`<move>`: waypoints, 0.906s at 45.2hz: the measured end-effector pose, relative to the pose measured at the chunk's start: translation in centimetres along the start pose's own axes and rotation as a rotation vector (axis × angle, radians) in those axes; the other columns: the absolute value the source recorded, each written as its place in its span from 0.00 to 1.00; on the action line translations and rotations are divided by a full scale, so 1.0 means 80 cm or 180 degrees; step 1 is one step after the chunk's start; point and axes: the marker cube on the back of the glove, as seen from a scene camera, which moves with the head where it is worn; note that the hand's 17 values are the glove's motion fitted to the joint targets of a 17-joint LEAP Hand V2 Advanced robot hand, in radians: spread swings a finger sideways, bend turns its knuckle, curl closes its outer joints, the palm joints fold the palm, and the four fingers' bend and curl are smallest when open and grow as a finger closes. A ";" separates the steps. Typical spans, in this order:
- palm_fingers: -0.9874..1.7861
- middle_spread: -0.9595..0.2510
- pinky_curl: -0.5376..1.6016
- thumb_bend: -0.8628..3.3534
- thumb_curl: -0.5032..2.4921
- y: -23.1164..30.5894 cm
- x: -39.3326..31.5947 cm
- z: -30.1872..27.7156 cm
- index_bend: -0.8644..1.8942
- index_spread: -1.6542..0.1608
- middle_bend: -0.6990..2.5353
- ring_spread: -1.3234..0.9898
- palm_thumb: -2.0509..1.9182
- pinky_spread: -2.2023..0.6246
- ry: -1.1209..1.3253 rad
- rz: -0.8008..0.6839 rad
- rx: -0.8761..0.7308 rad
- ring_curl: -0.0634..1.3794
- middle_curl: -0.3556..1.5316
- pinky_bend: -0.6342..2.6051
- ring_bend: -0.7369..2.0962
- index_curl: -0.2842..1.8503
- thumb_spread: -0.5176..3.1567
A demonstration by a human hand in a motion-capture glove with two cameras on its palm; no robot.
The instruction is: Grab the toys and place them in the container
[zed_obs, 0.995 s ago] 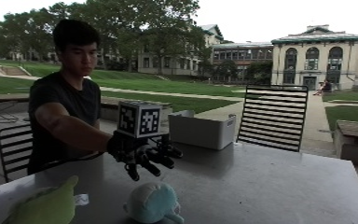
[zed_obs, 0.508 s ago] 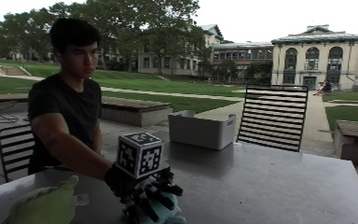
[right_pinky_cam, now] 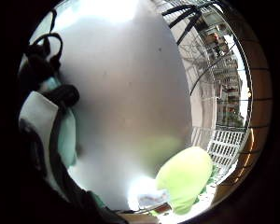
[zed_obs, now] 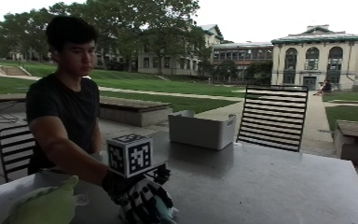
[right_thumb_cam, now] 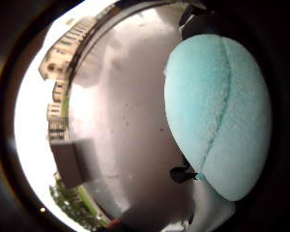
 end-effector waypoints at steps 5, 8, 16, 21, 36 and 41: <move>0.80 0.57 0.37 0.31 0.36 -0.005 -0.004 -0.003 0.43 0.72 0.46 0.42 0.77 0.62 0.0022 0.0109 0.0003 0.34 0.47 0.47 0.66 0.20 0.36; 0.83 0.57 0.37 0.32 0.37 -0.006 -0.006 -0.007 0.47 0.73 0.47 0.42 0.78 0.62 0.0049 0.0181 -0.0067 0.34 0.48 0.45 0.66 0.22 0.35; 0.86 0.57 0.37 0.36 0.39 0.009 -0.021 -0.023 0.58 0.77 0.50 0.42 0.80 0.61 0.0133 0.0156 -0.0182 0.34 0.48 0.41 0.66 0.28 0.38; 0.85 0.57 0.37 0.37 0.40 0.027 -0.040 -0.052 0.60 0.79 0.51 0.42 0.80 0.60 0.0068 0.0067 -0.0258 0.35 0.49 0.41 0.67 0.30 0.39; 0.73 0.50 0.43 0.27 0.41 0.080 -0.148 -0.236 0.51 0.74 0.46 0.40 0.68 0.62 0.0123 0.0040 0.0135 0.36 0.47 0.48 0.67 0.30 0.28; 0.72 0.48 0.44 0.26 0.42 0.103 -0.197 -0.297 0.48 0.73 0.45 0.40 0.68 0.62 0.0130 0.0014 0.0338 0.36 0.47 0.49 0.66 0.29 0.28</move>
